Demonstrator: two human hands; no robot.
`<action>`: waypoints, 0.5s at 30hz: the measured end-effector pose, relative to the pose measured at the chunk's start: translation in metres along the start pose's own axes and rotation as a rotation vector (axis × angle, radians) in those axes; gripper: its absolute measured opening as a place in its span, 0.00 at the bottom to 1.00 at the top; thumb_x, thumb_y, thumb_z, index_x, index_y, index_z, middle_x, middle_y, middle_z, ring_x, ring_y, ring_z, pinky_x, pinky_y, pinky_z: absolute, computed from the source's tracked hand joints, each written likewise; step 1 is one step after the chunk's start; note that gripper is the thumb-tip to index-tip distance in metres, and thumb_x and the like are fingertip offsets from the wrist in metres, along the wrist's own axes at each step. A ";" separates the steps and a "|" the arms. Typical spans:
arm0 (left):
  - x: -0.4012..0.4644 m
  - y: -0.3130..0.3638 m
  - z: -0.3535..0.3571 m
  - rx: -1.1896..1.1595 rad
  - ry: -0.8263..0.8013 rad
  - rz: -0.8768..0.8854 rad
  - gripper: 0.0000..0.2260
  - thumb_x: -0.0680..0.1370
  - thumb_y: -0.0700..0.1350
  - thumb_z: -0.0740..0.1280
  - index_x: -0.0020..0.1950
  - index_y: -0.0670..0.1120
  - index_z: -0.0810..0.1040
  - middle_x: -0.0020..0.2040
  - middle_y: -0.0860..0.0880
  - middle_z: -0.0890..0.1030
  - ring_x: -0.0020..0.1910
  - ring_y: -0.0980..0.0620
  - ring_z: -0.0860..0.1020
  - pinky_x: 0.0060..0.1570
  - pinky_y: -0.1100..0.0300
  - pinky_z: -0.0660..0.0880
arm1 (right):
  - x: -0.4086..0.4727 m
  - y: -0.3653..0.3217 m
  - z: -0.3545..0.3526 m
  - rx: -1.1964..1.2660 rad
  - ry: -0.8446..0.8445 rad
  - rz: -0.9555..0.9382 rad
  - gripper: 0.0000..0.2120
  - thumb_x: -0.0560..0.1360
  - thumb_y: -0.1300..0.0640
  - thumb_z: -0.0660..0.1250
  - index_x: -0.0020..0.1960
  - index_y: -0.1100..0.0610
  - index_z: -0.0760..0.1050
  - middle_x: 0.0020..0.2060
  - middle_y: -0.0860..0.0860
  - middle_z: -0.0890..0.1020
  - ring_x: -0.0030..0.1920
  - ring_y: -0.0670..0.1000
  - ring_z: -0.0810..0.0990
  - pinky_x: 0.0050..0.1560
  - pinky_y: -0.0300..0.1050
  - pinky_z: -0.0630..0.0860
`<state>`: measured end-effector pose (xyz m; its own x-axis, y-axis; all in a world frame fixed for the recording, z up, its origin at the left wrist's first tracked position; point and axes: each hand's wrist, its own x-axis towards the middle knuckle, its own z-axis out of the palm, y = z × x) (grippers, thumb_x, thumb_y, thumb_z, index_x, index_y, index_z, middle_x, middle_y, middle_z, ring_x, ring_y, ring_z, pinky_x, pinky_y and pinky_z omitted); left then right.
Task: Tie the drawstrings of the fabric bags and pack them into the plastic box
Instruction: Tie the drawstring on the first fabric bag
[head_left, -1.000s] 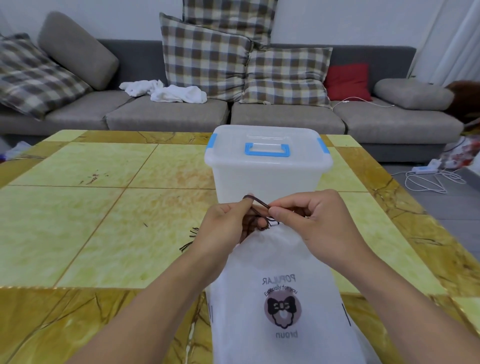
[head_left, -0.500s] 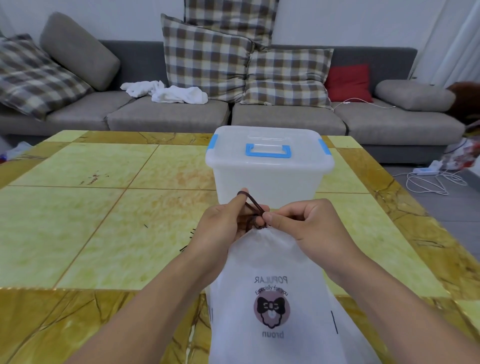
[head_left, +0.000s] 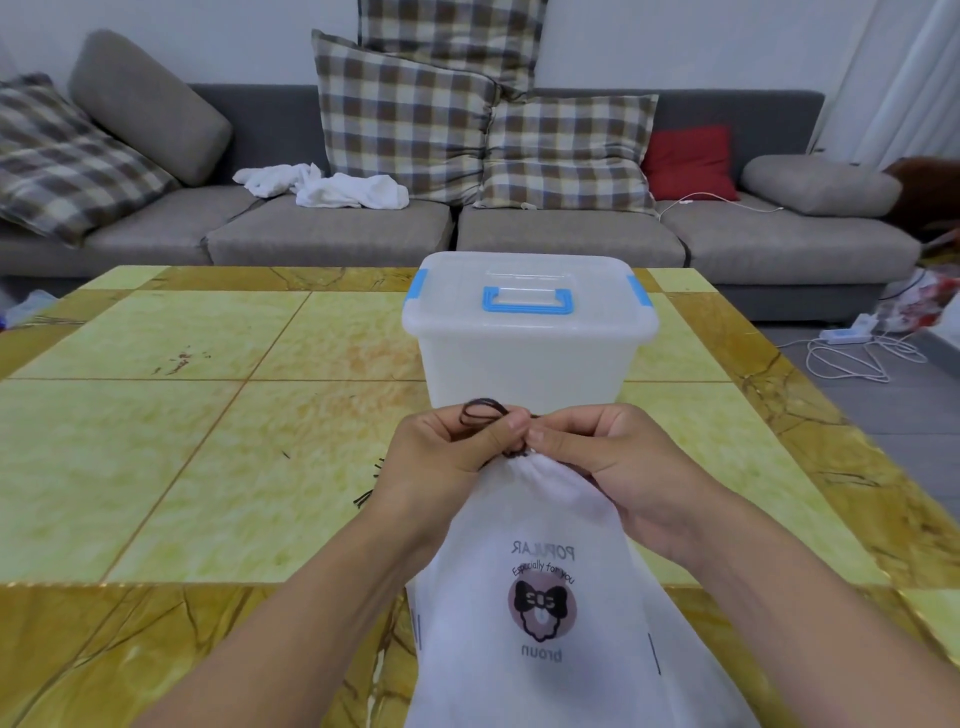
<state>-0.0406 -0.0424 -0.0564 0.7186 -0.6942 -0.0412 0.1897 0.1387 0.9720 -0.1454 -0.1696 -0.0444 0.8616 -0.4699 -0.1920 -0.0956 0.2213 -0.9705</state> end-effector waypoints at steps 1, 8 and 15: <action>0.001 0.000 -0.001 -0.011 0.016 -0.004 0.06 0.69 0.45 0.75 0.40 0.43 0.87 0.40 0.42 0.84 0.41 0.50 0.81 0.46 0.61 0.79 | -0.001 -0.002 -0.003 0.006 -0.040 0.005 0.11 0.73 0.61 0.72 0.52 0.66 0.84 0.49 0.62 0.86 0.47 0.56 0.85 0.48 0.44 0.81; 0.004 0.001 -0.003 0.117 0.050 0.114 0.05 0.78 0.40 0.71 0.42 0.45 0.85 0.37 0.47 0.84 0.39 0.53 0.82 0.45 0.65 0.78 | -0.003 -0.006 -0.012 -0.262 -0.022 -0.154 0.07 0.76 0.64 0.72 0.51 0.57 0.86 0.49 0.62 0.86 0.47 0.57 0.80 0.52 0.52 0.77; 0.004 -0.002 -0.005 0.390 -0.021 0.314 0.03 0.78 0.39 0.70 0.46 0.45 0.84 0.40 0.50 0.85 0.41 0.53 0.83 0.45 0.63 0.78 | -0.005 -0.005 -0.005 -0.416 0.053 -0.269 0.02 0.73 0.60 0.76 0.42 0.58 0.86 0.36 0.56 0.86 0.33 0.45 0.77 0.35 0.35 0.71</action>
<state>-0.0343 -0.0420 -0.0593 0.6864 -0.6760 0.2680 -0.3005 0.0719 0.9511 -0.1516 -0.1728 -0.0398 0.8573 -0.5090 0.0769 -0.0735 -0.2687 -0.9604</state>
